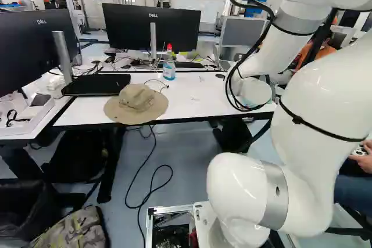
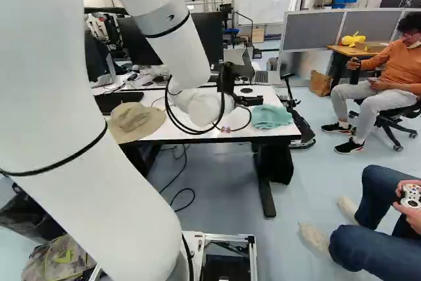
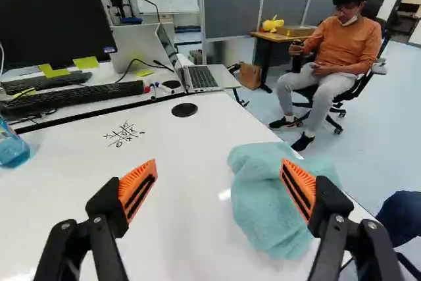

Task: Clean the table with the green towel

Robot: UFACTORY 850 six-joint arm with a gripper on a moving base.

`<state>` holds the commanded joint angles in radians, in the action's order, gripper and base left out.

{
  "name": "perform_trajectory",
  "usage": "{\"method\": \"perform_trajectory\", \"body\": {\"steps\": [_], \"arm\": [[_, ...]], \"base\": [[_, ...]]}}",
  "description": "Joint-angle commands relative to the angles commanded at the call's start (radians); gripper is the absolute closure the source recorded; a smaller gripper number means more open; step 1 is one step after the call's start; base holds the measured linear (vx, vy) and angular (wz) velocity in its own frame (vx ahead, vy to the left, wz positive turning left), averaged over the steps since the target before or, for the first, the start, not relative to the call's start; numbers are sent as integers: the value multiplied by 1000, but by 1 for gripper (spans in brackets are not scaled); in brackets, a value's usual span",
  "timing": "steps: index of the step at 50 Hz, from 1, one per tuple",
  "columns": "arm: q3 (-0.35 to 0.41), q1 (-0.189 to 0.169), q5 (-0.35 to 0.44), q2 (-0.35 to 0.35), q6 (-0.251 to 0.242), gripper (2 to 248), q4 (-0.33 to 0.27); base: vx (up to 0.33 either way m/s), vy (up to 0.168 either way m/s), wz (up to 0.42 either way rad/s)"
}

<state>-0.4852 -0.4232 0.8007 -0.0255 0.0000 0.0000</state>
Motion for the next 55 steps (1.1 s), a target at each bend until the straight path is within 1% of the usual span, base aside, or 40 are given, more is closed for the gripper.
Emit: {"method": "perform_trajectory", "body": {"steps": [16,42,55], "arm": [[-45,-46,-48,-43,0,3,0],[-148,-108,-150,-138,0,3,0],[-212,-124,-208,-195,0,3,0]], "base": [[0,0,0],[0,0,0],[0,0,0]]}}
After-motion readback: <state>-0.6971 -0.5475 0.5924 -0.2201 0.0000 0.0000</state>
